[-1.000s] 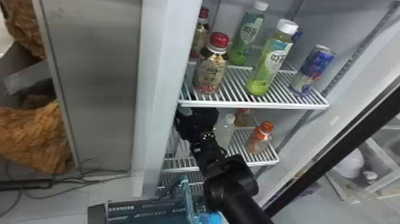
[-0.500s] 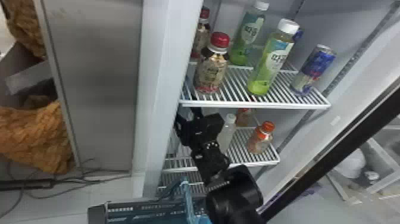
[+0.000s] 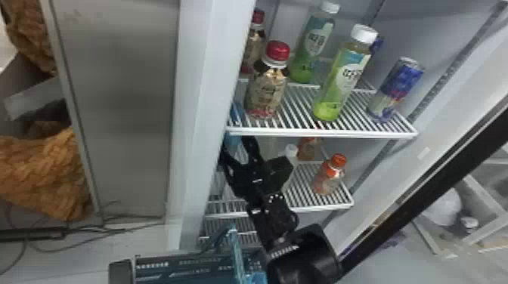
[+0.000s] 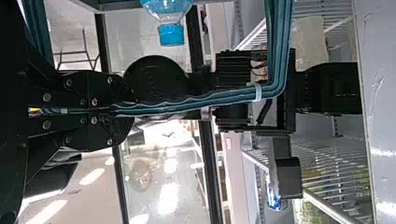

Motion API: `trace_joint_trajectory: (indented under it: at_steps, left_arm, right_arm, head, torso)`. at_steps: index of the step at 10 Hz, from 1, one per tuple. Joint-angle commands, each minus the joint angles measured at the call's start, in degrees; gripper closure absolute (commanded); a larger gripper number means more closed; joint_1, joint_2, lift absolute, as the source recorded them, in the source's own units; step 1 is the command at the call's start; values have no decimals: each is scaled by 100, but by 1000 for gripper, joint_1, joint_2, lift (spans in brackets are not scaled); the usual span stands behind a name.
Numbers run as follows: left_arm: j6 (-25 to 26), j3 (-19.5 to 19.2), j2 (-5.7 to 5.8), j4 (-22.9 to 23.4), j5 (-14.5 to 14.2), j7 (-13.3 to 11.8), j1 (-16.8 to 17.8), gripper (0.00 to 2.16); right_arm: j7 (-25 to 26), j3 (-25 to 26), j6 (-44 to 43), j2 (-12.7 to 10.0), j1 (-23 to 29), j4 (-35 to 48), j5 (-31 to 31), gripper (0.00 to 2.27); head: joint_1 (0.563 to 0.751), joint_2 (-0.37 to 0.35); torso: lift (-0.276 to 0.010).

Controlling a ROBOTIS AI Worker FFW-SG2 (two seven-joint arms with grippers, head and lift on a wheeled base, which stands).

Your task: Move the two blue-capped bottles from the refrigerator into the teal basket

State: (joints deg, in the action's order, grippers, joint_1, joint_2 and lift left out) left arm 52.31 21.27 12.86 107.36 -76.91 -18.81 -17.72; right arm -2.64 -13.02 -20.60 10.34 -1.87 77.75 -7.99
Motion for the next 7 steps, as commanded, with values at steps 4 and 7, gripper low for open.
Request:
trace_joint_trajectory:
  at_steps: [4,7]
  left_arm:
    - [0,-8,-3,0,-9,0,-14,1107]
    - [-14,-17,-3,0,-9,0,-28,1107]
  right_arm:
    - [-167,318,217,47,749,936,-1,625]
    - [-316,537,442,56,1297,1541,8,625]
  head:
    - [695,-350]
    - [695,-350]
  torso:
    - [-156]
    - [-156]
